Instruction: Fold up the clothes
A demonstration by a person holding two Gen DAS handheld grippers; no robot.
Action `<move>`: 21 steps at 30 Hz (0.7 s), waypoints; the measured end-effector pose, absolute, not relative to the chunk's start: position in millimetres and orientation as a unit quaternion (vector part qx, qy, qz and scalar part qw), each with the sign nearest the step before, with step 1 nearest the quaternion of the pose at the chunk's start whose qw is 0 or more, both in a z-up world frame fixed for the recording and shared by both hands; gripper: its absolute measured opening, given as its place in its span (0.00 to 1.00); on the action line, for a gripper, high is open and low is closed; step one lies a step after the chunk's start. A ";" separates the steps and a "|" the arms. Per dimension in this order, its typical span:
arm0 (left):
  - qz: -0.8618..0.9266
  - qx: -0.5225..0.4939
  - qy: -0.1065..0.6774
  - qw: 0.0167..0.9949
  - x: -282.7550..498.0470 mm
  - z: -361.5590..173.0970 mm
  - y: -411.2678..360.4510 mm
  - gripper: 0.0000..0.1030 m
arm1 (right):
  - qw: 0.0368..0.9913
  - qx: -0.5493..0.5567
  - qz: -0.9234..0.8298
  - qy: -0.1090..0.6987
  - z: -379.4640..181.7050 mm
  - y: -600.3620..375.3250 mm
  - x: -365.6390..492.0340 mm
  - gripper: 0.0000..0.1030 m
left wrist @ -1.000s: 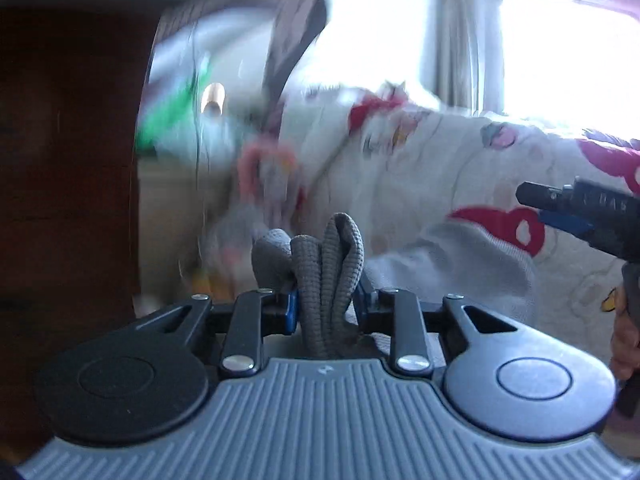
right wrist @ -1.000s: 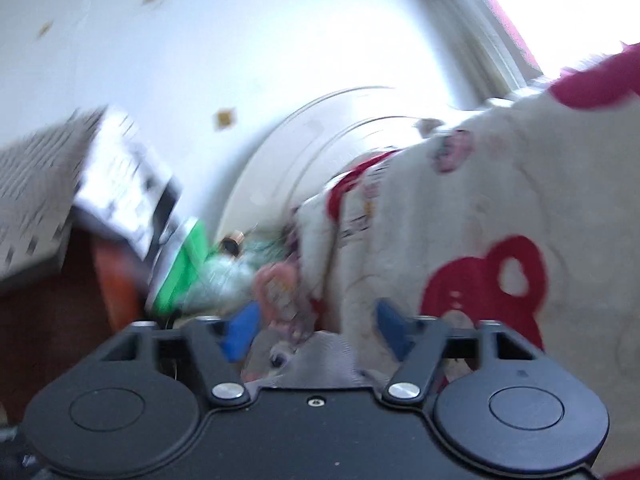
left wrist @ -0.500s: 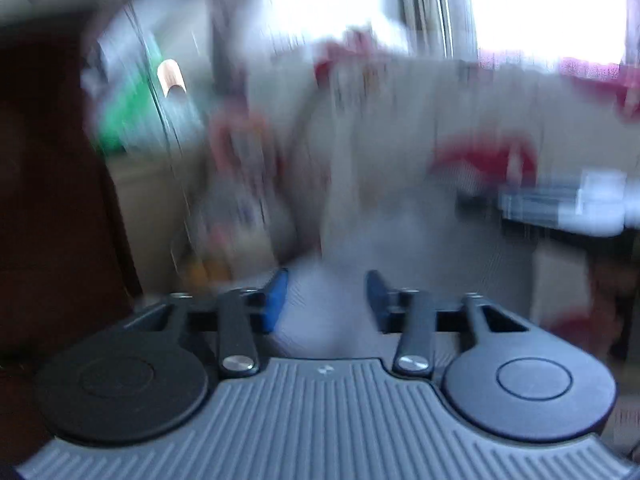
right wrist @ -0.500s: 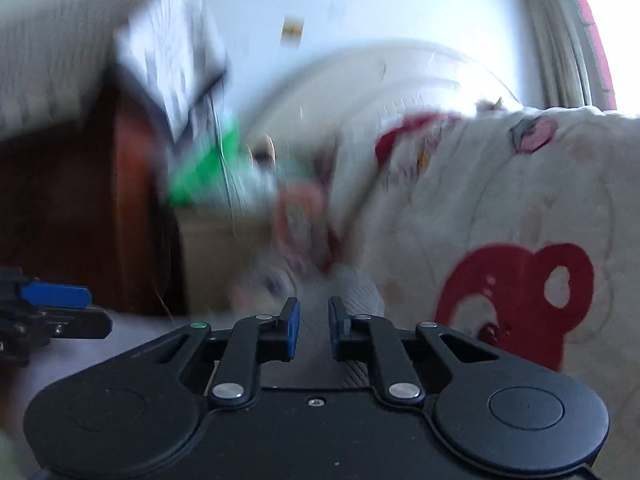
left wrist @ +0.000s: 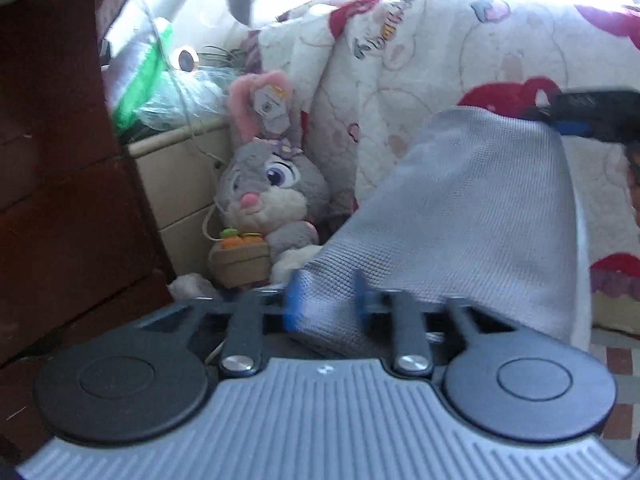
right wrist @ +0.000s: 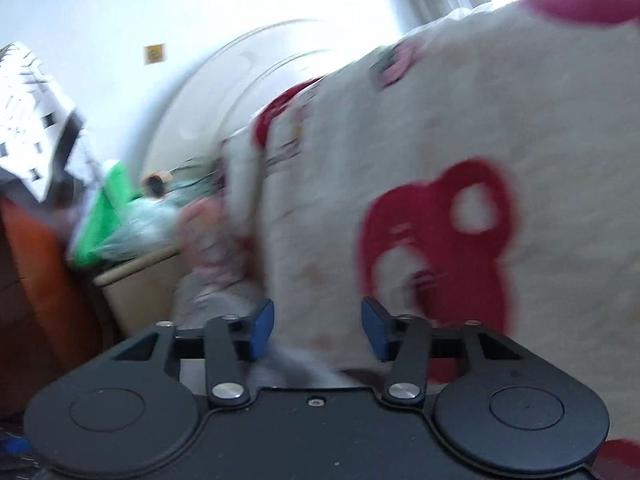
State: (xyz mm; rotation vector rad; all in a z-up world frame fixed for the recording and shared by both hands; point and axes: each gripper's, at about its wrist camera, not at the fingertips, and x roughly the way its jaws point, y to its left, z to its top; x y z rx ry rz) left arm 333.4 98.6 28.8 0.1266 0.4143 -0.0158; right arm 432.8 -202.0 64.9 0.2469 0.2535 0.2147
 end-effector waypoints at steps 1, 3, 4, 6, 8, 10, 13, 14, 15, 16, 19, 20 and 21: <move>-0.004 0.058 0.206 0.977 327.5 34.1 97.2 0.64 | 0.977 0.136 0.105 0.125 65.7 -211.5 423.7 0.53; -0.010 0.051 0.216 0.975 311.2 42.0 90.4 0.66 | 0.974 0.164 0.101 0.123 67.4 -230.5 405.3 0.53; -0.015 0.048 0.222 0.974 302.5 45.5 86.3 0.67 | 0.972 0.176 0.099 0.124 68.0 -239.4 395.7 0.53; -0.025 0.042 0.235 0.971 285.1 52.4 78.3 0.75 | 0.969 0.179 0.100 0.136 66.6 -250.4 372.6 0.53; -0.047 0.032 0.248 0.967 267.6 54.8 65.9 0.77 | 0.969 0.157 0.113 0.152 64.2 -253.9 349.3 0.53; -0.056 0.030 0.249 0.966 248.3 51.2 51.8 0.77 | 0.968 0.136 0.129 0.166 60.8 -254.2 327.8 0.54; -0.060 0.032 0.245 0.967 218.6 43.5 30.5 0.78 | 0.962 0.119 0.152 0.192 53.5 -254.2 298.0 0.55; -0.061 0.032 0.243 0.968 208.7 41.0 23.4 0.78 | 0.959 0.117 0.161 0.202 51.1 -254.9 288.8 0.55; -0.063 0.033 0.242 0.968 198.8 38.4 16.3 0.78 | 0.955 0.116 0.171 0.212 48.7 -255.4 279.7 0.57; -0.064 0.033 0.240 0.968 188.9 35.9 9.2 0.78 | 0.951 0.111 0.181 0.226 46.0 -255.1 271.1 0.57; -0.085 0.034 0.255 0.962 171.2 28.8 -9.2 0.79 | 0.945 0.088 0.172 0.263 40.4 -253.4 238.9 0.58; -0.099 0.041 0.260 0.960 165.7 26.9 -15.2 0.79 | 0.943 0.092 0.173 0.268 39.8 -255.0 227.0 0.59; -0.114 0.051 0.263 0.957 158.2 25.5 -21.4 0.79 | 0.941 0.096 0.176 0.274 39.5 -256.4 214.9 0.59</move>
